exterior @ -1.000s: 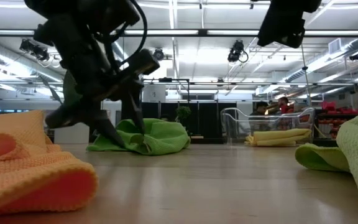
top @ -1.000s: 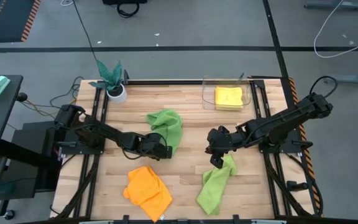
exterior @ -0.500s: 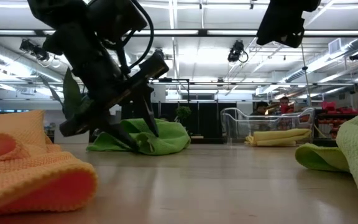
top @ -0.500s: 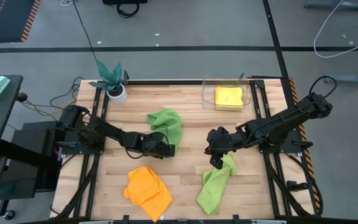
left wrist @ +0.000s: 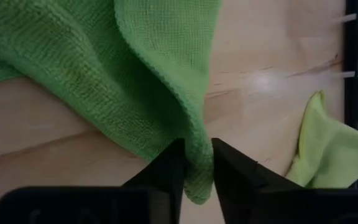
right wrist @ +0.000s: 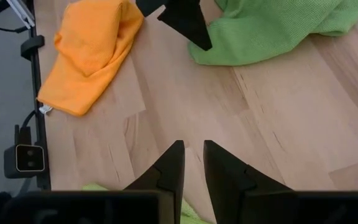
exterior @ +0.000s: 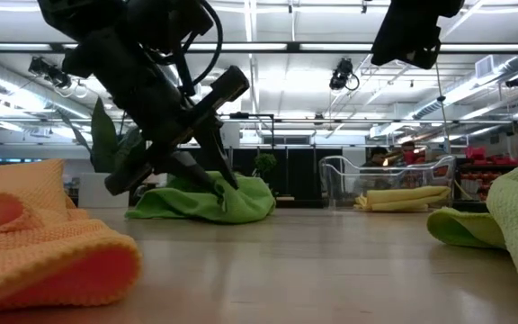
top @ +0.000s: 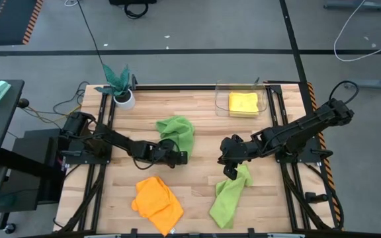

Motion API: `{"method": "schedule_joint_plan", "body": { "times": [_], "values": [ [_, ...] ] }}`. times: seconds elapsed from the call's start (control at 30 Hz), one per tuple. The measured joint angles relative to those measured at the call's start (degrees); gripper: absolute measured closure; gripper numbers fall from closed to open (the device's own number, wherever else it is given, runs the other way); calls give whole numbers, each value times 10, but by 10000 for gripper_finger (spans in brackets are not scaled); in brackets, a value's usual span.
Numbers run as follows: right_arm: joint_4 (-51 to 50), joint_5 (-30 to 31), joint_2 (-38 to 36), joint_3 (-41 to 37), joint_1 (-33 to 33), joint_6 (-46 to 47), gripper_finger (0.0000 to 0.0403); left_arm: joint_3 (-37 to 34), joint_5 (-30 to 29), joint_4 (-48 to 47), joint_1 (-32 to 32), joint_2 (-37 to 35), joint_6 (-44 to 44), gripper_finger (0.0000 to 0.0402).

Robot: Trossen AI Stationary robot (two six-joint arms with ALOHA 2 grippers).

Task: Fold microfiber towels
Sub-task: Fold the green towel

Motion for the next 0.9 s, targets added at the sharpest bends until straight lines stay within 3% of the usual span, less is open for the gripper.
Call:
{"method": "schedule_joint_plan", "body": {
  "times": [0.2,0.53,0.77,0.9],
  "values": [
    [-1,0,0,0,0,-1,335,0,-37,10,-22,0,-2,387],
    [-1,-1,0,0,-32,-38,335,79,-210,-25,-138,-1,-35,393],
    [0,-61,0,0,-81,-100,335,197,-250,-265,-206,-1,-126,394],
    [1,-91,0,0,-98,-137,335,298,-275,-405,-208,-1,-116,395]
  ]
}}
